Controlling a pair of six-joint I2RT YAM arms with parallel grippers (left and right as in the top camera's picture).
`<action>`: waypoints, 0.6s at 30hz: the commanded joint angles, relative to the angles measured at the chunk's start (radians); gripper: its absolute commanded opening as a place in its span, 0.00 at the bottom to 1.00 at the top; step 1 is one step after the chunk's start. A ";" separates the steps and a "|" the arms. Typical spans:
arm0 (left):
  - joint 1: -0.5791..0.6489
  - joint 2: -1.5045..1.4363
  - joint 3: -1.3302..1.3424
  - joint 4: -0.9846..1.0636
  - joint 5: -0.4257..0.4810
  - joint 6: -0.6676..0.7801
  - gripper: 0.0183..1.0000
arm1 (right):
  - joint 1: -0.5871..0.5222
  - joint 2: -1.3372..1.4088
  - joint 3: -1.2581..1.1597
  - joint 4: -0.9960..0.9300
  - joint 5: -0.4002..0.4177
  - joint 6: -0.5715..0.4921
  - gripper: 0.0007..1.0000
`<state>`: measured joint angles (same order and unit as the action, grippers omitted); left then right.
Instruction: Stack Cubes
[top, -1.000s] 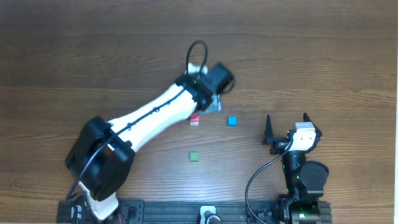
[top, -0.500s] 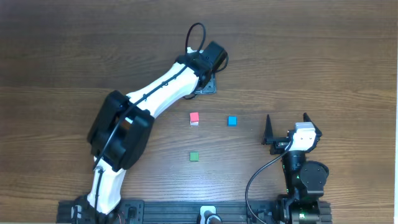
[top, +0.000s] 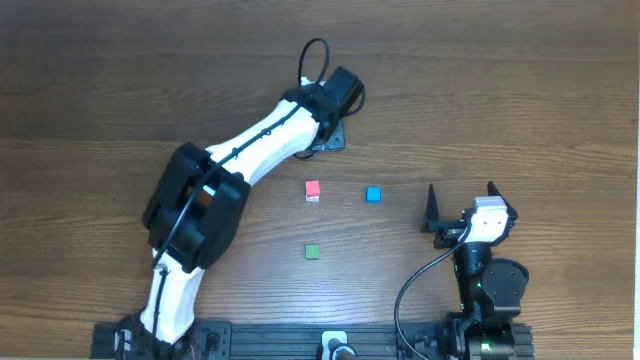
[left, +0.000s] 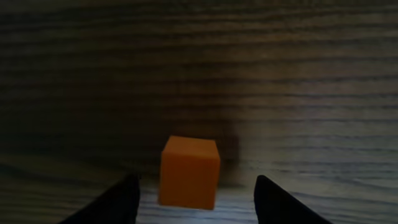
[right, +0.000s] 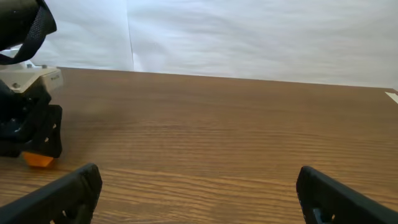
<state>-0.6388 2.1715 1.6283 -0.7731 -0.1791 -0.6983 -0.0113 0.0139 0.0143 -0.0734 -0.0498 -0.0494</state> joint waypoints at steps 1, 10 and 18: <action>0.016 0.028 0.014 0.002 0.026 0.014 0.58 | 0.006 -0.008 -0.009 0.002 0.003 0.000 0.99; 0.016 0.051 0.014 0.003 0.032 0.014 0.47 | 0.006 -0.008 -0.009 0.002 0.003 -0.001 0.99; 0.016 0.051 0.014 0.008 0.032 0.010 0.20 | 0.006 -0.008 -0.009 0.002 0.003 0.000 0.99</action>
<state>-0.6277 2.2070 1.6283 -0.7689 -0.1532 -0.6926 -0.0113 0.0139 0.0143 -0.0734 -0.0498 -0.0494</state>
